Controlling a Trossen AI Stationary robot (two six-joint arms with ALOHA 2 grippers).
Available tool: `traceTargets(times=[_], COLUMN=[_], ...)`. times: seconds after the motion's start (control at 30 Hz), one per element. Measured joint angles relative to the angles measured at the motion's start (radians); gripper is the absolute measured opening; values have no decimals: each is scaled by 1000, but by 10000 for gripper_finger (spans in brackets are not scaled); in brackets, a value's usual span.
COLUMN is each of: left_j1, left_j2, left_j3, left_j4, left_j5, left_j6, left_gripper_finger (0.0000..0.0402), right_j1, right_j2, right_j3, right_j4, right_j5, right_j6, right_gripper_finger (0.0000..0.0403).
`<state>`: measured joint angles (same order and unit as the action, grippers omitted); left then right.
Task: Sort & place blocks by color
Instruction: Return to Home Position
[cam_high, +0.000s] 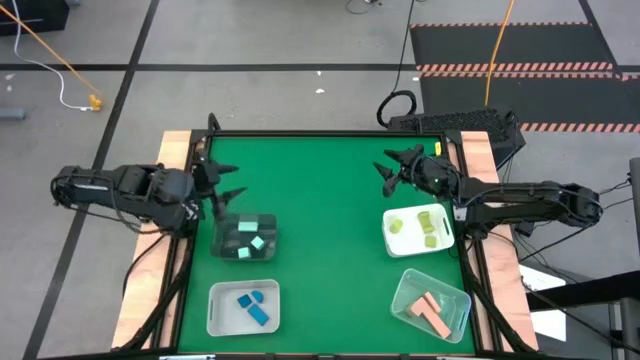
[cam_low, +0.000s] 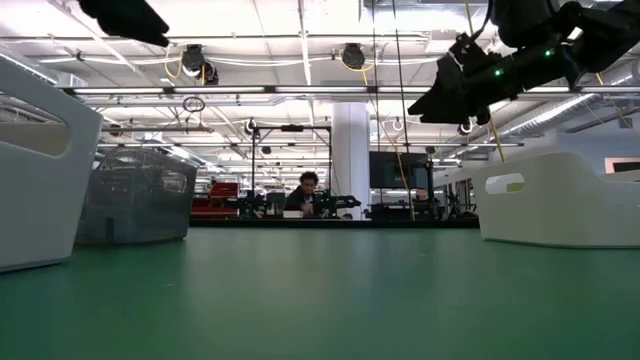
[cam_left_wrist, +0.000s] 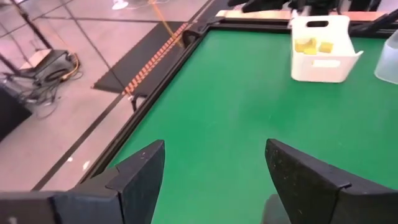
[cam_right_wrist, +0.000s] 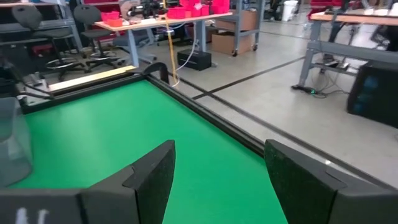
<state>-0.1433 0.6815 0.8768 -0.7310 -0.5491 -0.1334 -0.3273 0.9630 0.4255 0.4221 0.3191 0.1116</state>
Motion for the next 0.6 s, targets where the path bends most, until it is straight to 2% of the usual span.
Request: traceTargets(times=[0.4,0.6], left_j1=[26,26], left_j2=[-215,-304], left_j3=[0,0], left_j4=[-232,-238], left_j5=[32,25], left_j6=[-33,-12], left_gripper_finger=[278,278], right_j1=[-47,-47], right_j2=[0,0], right_j3=[0,0], right_j4=[-8,-8], right_j5=[-11,-11], right_j6=[0,0], right_gripper_finger=[238,238])
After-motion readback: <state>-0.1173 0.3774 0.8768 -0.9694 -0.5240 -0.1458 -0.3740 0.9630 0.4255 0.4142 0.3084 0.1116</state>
